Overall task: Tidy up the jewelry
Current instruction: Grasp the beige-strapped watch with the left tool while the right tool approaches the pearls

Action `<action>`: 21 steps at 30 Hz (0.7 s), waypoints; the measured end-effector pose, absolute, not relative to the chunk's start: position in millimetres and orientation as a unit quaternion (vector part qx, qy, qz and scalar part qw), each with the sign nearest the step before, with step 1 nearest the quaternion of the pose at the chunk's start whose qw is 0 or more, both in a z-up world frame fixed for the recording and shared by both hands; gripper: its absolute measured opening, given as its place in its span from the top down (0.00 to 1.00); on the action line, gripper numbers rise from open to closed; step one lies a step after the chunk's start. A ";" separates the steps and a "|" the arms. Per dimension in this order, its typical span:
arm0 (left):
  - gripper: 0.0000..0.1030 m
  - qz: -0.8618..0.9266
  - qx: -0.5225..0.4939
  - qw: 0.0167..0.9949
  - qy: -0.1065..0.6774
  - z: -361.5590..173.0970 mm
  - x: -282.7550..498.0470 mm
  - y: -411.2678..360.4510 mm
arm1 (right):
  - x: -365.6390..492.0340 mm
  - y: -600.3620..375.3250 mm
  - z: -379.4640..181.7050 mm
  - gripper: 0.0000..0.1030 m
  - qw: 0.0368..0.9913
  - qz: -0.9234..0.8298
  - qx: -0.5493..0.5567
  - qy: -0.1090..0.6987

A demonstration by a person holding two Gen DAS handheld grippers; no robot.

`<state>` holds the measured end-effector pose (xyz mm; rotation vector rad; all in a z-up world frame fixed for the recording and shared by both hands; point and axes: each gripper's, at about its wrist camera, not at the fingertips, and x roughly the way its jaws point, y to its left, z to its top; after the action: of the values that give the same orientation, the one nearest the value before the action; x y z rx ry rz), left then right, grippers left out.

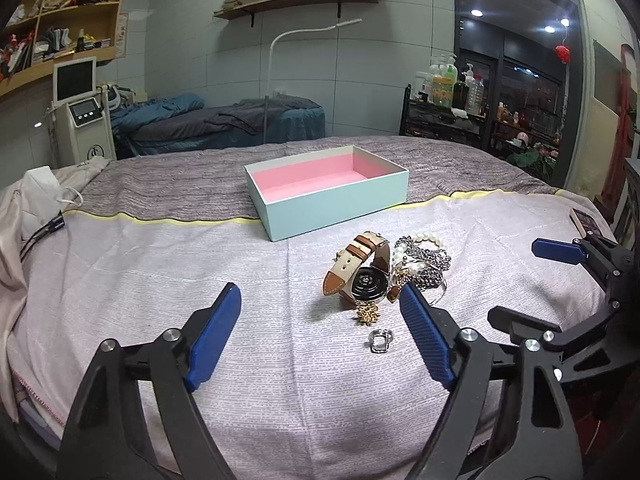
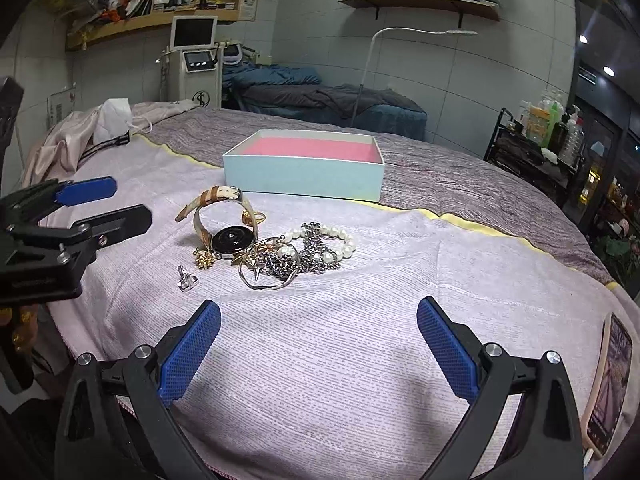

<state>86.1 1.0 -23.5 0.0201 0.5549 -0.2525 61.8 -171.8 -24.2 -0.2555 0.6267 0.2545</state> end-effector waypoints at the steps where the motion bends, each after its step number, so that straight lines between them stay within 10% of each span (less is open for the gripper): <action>1: 0.30 -0.136 0.007 0.949 0.284 -25.6 95.0 1.1 | 64.5 -165.3 -26.7 0.08 0.932 0.128 -0.139 0.310; 16: 0.52 -0.246 0.012 0.902 0.355 -37.5 177.9 -22.2 | 111.0 -141.7 -50.8 0.20 0.900 0.149 -0.127 0.389; 21: 0.76 -0.270 -0.001 0.891 0.365 -37.1 193.0 -26.0 | 122.9 -133.5 -51.1 0.25 0.900 0.154 -0.135 0.385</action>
<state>193.0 -26.0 -37.1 -0.0028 0.7582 -0.5610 122.9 -133.5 -51.1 -0.2792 0.7957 0.3191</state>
